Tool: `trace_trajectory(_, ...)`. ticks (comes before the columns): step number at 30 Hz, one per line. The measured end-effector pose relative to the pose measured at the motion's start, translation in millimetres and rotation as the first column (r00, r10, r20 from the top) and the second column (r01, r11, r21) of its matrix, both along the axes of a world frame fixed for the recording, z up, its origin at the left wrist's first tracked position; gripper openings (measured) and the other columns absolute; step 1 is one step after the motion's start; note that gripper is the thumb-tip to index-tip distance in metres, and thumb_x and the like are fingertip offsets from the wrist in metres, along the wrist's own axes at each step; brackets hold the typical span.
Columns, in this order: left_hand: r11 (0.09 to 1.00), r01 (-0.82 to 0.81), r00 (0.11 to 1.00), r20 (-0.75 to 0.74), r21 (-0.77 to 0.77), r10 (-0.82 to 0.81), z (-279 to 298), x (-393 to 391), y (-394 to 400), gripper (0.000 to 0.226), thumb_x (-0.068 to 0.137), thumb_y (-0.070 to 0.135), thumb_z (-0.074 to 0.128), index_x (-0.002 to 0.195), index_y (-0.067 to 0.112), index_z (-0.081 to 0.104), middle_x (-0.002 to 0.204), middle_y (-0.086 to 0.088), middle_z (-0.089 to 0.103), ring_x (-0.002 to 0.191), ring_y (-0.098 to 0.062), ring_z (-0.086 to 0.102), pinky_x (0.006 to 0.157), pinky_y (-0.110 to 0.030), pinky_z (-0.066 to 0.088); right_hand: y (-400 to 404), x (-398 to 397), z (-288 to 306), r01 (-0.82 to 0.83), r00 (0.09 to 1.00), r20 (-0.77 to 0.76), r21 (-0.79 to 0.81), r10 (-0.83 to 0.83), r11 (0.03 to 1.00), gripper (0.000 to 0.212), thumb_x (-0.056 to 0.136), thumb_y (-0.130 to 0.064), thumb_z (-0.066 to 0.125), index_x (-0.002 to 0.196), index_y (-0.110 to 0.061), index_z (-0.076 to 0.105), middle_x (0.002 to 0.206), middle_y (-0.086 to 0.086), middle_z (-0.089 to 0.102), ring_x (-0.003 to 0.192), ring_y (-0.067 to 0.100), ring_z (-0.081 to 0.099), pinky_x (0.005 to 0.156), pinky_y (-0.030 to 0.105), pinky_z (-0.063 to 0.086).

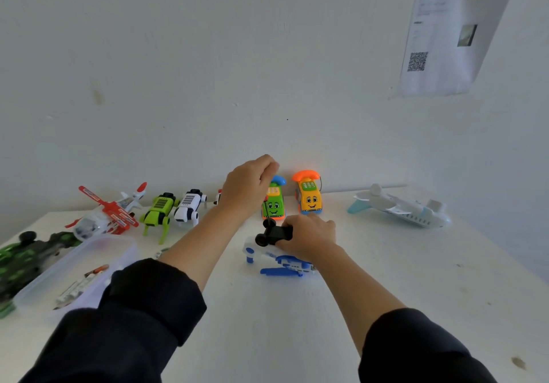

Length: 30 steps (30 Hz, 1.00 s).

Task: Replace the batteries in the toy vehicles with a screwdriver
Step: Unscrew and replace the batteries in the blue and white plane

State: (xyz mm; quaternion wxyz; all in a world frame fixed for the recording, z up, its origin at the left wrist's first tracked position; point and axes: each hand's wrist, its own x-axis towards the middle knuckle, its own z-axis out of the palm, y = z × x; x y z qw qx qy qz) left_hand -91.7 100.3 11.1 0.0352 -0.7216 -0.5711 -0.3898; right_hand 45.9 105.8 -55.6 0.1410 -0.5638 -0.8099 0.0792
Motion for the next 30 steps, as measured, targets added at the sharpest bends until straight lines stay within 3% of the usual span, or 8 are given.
trace_trajectory(6,0.916,0.154,0.976,0.2,-0.37,-0.083,16.0,-1.4,-1.4,0.04,0.099,0.007,0.033,0.137,0.017,0.034,0.119,-0.004,0.043,0.103,-0.026,0.057,0.085,-0.034,0.048,1.9,0.0,2.3,0.0,1.0,-0.006,-0.014,-0.001,1.0,0.022,0.087,-0.044,0.056,0.104,-0.03,0.06,0.09,-0.003,0.054,0.093,0.019,0.046,0.082,0.037,0.032)
trace_trajectory(9,0.956,0.1,0.994,0.078,-0.277,-0.082,13.8,-0.4,-1.8,0.037,0.097,0.014,0.046,0.134,0.02,0.039,0.089,0.002,0.052,0.074,-0.015,0.06,0.064,-0.024,0.045,1.5,-0.5,2.5,0.0,1.0,-0.002,-0.011,0.0,1.0,0.022,0.088,-0.045,0.055,0.104,-0.03,0.059,0.089,-0.004,0.054,0.093,0.018,0.046,0.08,0.036,0.031)
trace_trajectory(12,0.992,0.018,0.999,0.038,-0.123,-0.014,5.9,-0.8,-1.1,0.035,0.085,0.034,0.066,0.113,0.022,0.049,0.07,0.002,0.052,0.067,-0.022,0.063,0.064,-0.032,0.05,-0.4,-1.0,2.3,-0.006,1.0,0.01,0.0,0.006,1.0,0.023,0.088,-0.045,0.055,0.104,-0.029,0.059,0.089,-0.004,0.053,0.096,0.018,0.047,0.08,0.036,0.032)
trace_trajectory(16,0.989,-0.147,0.986,-0.087,-0.023,0.144,-1.7,5.6,0.5,0.036,0.091,0.05,0.047,0.08,0.016,0.042,0.074,-0.004,0.059,0.066,-0.024,0.062,0.058,-0.036,0.047,0.8,-0.6,1.6,-0.002,1.0,0.011,-0.008,0.002,1.0,0.023,0.088,-0.044,0.055,0.106,-0.029,0.059,0.09,-0.003,0.053,0.096,0.019,0.047,0.081,0.036,0.032)
trace_trajectory(19,0.974,-0.189,0.981,-0.061,-0.126,0.182,7.9,9.0,1.4,0.027,0.098,0.032,0.03,0.082,0.015,0.043,0.092,-0.005,0.049,0.075,-0.025,0.051,0.063,-0.031,0.035,1.2,-0.8,1.7,0.0,1.0,0.007,-0.002,0.0,1.0,0.023,0.088,-0.044,0.055,0.105,-0.03,0.059,0.091,-0.004,0.054,0.095,0.019,0.048,0.08,0.036,0.032)
trace_trajectory(24,0.958,0.167,0.95,0.298,-0.231,-0.094,10.4,7.3,3.7,0.033,0.1,0.015,0.036,0.131,0.018,0.05,0.105,-0.003,0.06,0.083,-0.017,0.061,0.075,-0.029,0.05,0.6,-0.2,0.3,-0.008,1.0,0.013,0.007,0.008,1.0,0.023,0.089,-0.043,0.055,0.106,-0.03,0.059,0.092,-0.003,0.055,0.095,0.019,0.047,0.084,0.037,0.034)
trace_trajectory(28,0.999,0.023,0.998,0.061,-0.034,-0.021,3.2,6.4,-1.0,0.025,0.094,0.026,0.055,0.116,0.018,0.061,0.072,-0.006,0.059,0.067,-0.025,0.063,0.073,-0.038,0.053,1.6,-0.5,-1.1,-0.016,1.0,0.013,0.01,0.016,1.0,0.022,0.088,-0.045,0.055,0.103,-0.029,0.058,0.09,-0.004,0.055,0.088,0.016,0.041,0.083,0.037,0.034)
trace_trajectory(30,0.993,0.026,0.998,0.056,-0.113,-0.02,8.5,9.4,-1.1,0.019,0.096,0.024,0.05,0.11,0.014,0.059,0.082,-0.006,0.062,0.072,-0.026,0.061,0.075,-0.039,0.051,1.5,0.0,-1.2,-0.015,1.0,0.012,0.01,0.015,1.0,0.023,0.088,-0.045,0.055,0.103,-0.029,0.059,0.092,-0.004,0.057,0.088,0.017,0.041,0.082,0.037,0.034)
